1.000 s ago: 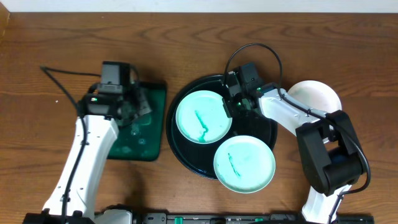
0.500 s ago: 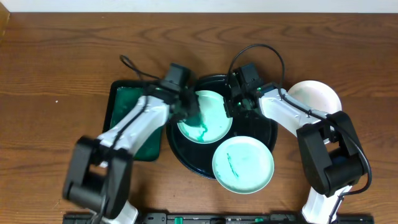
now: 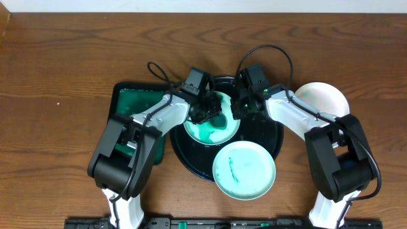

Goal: Clean dirty plates on tray and stack at the side
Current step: 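Scrub the pale green plate with the sponge in the left gripper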

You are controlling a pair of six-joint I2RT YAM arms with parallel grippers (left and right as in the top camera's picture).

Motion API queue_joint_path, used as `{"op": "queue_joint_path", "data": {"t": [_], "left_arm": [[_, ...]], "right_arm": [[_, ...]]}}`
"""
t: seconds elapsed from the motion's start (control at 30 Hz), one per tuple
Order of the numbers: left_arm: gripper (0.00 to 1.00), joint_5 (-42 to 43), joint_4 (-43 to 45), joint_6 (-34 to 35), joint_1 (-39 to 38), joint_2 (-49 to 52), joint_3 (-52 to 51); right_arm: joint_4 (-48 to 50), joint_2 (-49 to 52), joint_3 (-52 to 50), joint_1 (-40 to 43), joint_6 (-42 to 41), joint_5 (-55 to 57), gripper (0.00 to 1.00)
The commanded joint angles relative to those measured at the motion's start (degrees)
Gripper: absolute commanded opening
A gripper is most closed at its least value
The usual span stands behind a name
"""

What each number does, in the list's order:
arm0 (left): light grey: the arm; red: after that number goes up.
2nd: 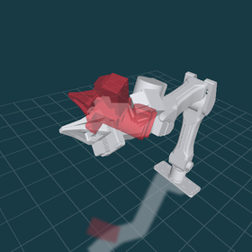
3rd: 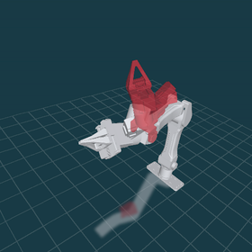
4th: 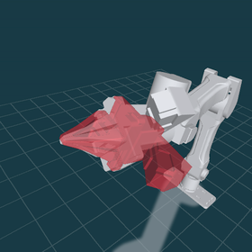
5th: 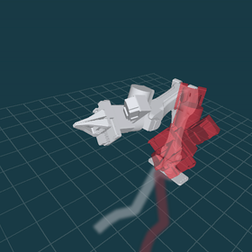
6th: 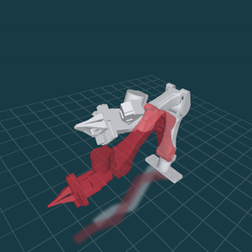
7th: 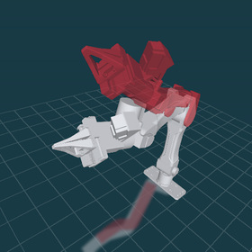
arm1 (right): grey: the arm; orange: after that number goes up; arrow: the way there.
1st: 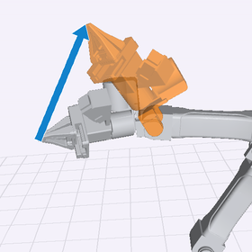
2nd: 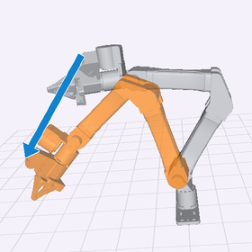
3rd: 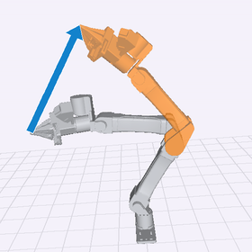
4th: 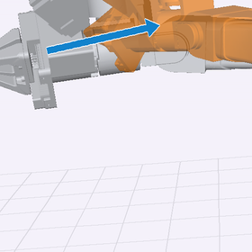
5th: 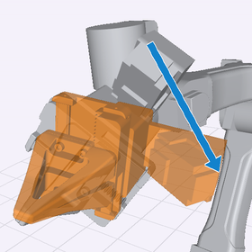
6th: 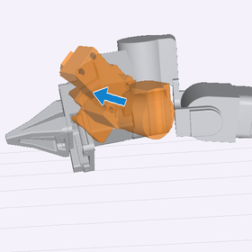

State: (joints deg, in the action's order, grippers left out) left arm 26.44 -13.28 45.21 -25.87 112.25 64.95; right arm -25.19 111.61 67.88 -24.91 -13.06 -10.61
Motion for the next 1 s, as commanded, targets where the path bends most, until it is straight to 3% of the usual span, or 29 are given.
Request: {"op": "queue_joint_path", "data": {"t": [0.0,0.4,0.5,0.63,0.87,0.97], "left_arm": [[0.07,0.13,-3.65,0.22,0.48,3.80,-1.22],[0.07,-29.66,-26.58,-5.25,6.23,0.79,4.04],[0.07,-34.64,-26.95,-10.01,6.25,0.79,4.59],[0.07,-30.16,-25.11,-12.94,5.44,0.92,4.57],[0.07,-7.54,-12.81,-14.73,2.49,1.79,4.17],[0.07,-2.34,-9.90,-13.14,0.70,3.08,4.17]], "right_arm": [[-0.31,0.35,-0.48,-0.52,-0.61,2.25,0.01],[-0.31,0.33,-0.48,-0.52,-0.63,2.71,0.01],[-0.28,0.35,-0.48,-0.52,-0.63,2.89,0.01],[-0.17,0.33,-0.48,-0.52,-0.63,2.89,0.01],[-0.28,0.35,-0.48,-0.52,-0.66,2.89,0.01],[-0.33,0.33,-0.48,-0.52,-0.63,2.91,0.01]]}}
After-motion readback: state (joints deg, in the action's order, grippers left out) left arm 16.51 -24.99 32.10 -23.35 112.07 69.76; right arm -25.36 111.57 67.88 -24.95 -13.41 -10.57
